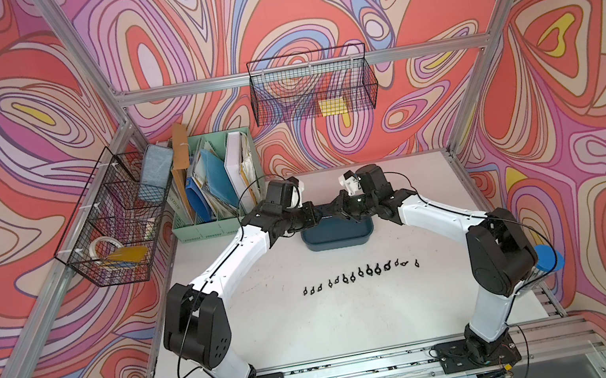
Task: Take out the wing nut from the storage box
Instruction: Pick up the wing nut from the storage box.
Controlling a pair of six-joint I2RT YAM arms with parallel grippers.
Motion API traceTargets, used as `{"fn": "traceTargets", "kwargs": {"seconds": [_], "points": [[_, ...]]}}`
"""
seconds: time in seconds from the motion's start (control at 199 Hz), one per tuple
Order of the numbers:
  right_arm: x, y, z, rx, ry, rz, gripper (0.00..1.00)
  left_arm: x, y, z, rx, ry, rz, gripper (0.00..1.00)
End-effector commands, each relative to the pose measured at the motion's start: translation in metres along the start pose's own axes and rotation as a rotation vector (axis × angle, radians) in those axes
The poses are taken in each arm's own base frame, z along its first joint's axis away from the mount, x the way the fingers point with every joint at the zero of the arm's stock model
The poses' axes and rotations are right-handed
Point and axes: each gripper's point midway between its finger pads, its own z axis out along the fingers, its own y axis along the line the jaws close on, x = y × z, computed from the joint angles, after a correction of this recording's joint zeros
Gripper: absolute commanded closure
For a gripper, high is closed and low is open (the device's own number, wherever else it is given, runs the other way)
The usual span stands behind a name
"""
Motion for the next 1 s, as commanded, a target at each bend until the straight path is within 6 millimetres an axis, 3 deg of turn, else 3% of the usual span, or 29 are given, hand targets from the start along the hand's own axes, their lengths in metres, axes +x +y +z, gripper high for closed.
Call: {"fn": "traceTargets", "kwargs": {"seconds": [0.0,0.772,0.998], "points": [[0.003,-0.001,0.002,-0.028,0.025,0.032,1.00,0.000,0.003,0.006,0.009,0.000,0.013,0.78],[0.011,0.012,-0.004,-0.090,0.057,0.033,1.00,0.002,0.006,0.012,0.008,0.011,0.014,0.85],[0.010,0.015,-0.005,-0.099,0.052,0.036,1.00,0.005,0.005,0.016,0.024,0.024,0.013,0.83]]}}
